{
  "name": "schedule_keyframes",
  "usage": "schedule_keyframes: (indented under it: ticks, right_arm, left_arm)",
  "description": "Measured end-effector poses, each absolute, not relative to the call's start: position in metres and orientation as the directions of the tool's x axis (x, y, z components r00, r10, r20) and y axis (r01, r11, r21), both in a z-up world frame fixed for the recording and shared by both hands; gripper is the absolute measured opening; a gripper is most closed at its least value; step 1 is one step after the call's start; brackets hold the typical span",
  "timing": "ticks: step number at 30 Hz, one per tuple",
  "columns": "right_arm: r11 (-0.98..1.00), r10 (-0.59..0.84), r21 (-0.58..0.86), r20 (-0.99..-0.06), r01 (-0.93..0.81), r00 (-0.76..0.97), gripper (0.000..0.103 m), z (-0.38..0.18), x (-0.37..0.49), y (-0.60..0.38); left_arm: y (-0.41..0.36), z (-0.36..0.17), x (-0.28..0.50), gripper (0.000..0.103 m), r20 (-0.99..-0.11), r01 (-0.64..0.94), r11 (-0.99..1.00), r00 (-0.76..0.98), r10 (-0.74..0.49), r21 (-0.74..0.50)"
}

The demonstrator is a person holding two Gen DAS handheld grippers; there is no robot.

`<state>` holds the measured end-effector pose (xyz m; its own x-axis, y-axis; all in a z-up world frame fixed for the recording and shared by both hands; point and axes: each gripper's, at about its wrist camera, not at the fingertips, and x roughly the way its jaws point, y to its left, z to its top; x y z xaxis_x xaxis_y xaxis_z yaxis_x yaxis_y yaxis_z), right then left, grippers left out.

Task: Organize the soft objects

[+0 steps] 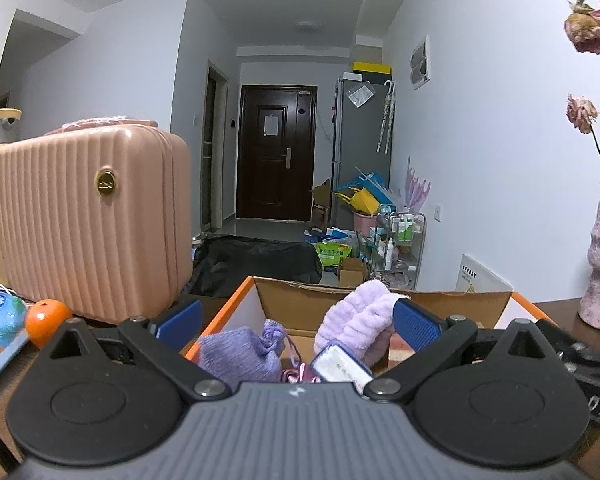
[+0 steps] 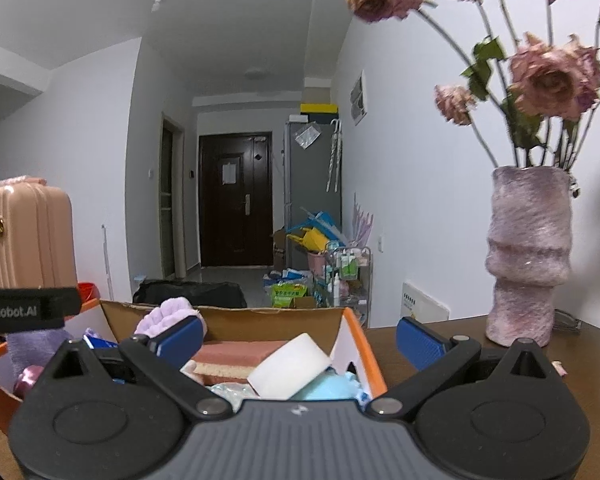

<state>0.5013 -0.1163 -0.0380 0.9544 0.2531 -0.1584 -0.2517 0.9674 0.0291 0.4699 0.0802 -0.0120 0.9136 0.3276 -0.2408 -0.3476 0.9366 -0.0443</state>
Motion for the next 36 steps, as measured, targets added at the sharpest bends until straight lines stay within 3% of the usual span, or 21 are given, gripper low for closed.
schedule_keyframes:
  ticks: [20,27,36]
  right_arm:
    - [0.97,0.23,-0.054,-0.136,-0.239,0.964,0.103,-0.026,0.377,-0.143]
    - [0.956,0.261,-0.085,-0.19,-0.281,0.946,0.103,-0.012,0.32,-0.141]
    - [0.962,0.261,-0.004,-0.292,-0.274,0.92,0.103,-0.004,0.242,-0.162]
  left_arm:
    - [0.065,-0.002,0.361,0.103,-0.239,-0.291,0.957,0.93,0.279,-0.014]
    - [0.058,0.008,0.312,0.103,-0.267,-0.26,0.965,0.93,0.252,0.005]
    - [0.053,0.032,0.225,0.103,-0.285,-0.218,0.976,0.935,0.21,0.001]
